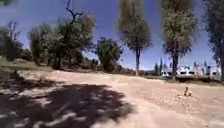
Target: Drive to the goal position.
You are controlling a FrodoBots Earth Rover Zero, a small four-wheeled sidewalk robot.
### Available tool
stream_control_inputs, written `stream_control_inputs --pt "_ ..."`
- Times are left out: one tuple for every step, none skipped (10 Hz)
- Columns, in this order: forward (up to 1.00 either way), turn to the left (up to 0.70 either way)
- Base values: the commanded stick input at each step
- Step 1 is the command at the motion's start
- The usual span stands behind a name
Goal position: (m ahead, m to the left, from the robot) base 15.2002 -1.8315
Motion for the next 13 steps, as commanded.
stream_control_inputs --pt "0.85 0.0" --pt "0.85 0.0" --pt "0.85 0.0" --pt "0.85 0.0" --pt "0.85 0.0" --pt "0.85 0.0" --pt "0.85 0.0" --pt "0.85 0.0" --pt "0.85 0.0" --pt "0.85 0.0" --pt "0.85 0.0" --pt "0.85 0.0" --pt "0.85 0.0"
